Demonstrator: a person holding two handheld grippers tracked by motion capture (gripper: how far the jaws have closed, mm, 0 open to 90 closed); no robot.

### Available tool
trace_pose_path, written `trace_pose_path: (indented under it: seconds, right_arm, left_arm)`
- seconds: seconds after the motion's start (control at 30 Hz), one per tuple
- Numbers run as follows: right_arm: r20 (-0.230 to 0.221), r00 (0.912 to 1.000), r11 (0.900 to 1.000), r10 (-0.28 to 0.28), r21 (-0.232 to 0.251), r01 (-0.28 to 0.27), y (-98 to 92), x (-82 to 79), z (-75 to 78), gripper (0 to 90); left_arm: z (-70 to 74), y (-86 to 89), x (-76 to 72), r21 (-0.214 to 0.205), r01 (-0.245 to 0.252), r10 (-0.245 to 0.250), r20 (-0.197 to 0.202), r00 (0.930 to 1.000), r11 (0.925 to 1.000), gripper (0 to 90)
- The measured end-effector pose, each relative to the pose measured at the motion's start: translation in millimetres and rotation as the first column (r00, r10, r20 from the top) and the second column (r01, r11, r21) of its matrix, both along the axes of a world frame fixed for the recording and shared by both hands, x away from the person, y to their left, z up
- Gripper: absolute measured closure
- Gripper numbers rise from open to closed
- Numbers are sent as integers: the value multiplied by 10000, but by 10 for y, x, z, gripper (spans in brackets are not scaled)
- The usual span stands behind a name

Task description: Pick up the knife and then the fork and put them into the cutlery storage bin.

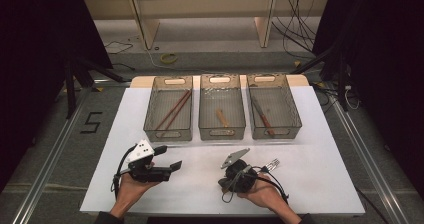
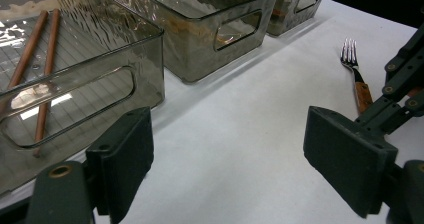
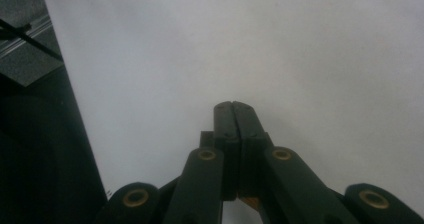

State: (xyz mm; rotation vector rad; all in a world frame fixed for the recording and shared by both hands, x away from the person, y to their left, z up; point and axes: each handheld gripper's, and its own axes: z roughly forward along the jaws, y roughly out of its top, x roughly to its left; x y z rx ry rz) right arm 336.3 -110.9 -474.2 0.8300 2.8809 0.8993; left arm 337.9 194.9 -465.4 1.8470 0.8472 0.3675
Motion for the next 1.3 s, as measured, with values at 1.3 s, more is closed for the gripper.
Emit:
trace_pose_path:
  seconds: [1.3]
  right_arm:
    - [-474, 9870, 9769, -1536, -1574, 1445, -1291, -332, 93, 900]
  left_arm:
    - [5, -3, -3, 14, -24, 24, 6, 10000, 10000, 194]
